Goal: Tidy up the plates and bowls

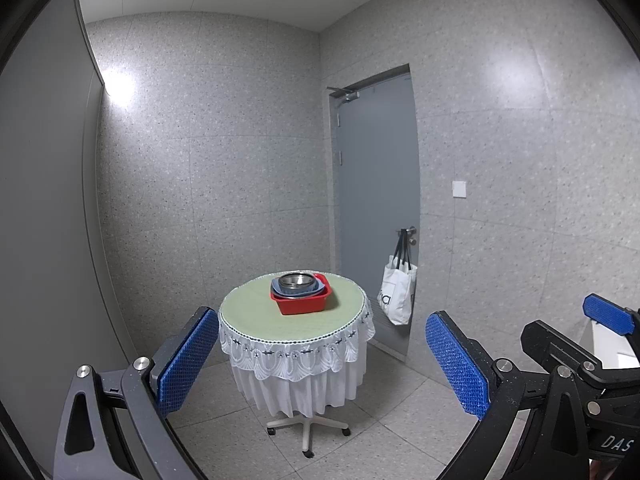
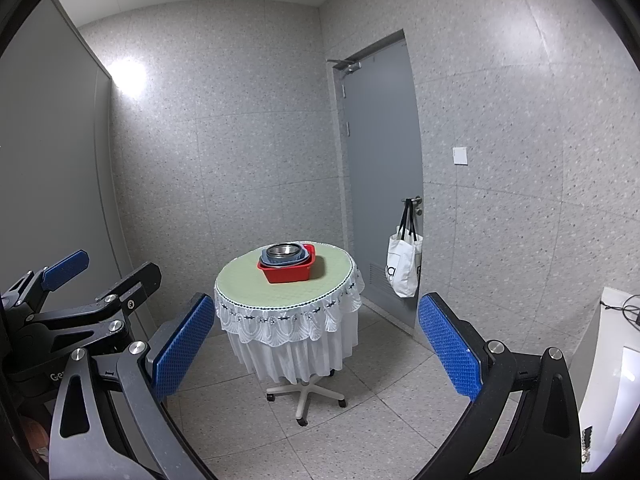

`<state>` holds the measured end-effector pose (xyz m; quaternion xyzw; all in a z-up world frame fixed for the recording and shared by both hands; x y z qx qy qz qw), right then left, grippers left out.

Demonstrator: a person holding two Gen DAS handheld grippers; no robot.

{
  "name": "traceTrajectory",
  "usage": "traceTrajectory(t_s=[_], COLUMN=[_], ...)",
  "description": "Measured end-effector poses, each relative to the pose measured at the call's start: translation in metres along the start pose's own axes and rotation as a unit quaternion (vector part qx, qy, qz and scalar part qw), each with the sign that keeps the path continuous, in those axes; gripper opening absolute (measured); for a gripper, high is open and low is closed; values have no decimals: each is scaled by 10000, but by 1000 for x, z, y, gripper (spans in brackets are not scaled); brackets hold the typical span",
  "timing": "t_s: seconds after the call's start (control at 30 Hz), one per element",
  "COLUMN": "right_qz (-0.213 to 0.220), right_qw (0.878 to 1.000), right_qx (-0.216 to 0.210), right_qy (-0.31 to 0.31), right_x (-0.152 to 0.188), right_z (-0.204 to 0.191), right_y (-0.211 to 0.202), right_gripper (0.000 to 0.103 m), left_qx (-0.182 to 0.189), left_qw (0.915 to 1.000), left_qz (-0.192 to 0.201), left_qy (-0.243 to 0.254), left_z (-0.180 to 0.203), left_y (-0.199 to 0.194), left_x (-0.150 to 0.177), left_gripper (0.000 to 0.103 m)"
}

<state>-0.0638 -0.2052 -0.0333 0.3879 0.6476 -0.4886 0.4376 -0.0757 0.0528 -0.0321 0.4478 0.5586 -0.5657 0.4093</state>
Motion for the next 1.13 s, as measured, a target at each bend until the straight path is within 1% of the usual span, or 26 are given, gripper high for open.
traceTrajectory(t_s=[0.73, 0.93, 1.13], right_qz=[-32, -48, -95], right_qw=[10000, 9999, 9998], right_qx=[-49, -68, -114], right_qy=[52, 84, 109], right_x=[3, 2, 2], right_z=[4, 13, 24], right_y=[14, 20, 33], right_gripper=[103, 103, 103], left_qx=[-47, -74, -133], left_qw=[10000, 9999, 9998], left_qz=[-40, -62, -114], left_qy=[23, 62, 68], left_z=[4, 11, 19], left_y=[12, 22, 39], left_x=[-1, -3, -3], left_gripper=[102, 103, 103])
Point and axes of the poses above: each gripper's, at about its wrist camera, not at the fingertips, and y roughly the way its jaws point, z to its right, x to its underside, the point moved 1 cm from there along y, roughly the way its jaws point, and after that the axes turned 1 degree about -z, right-handed, at the moved point
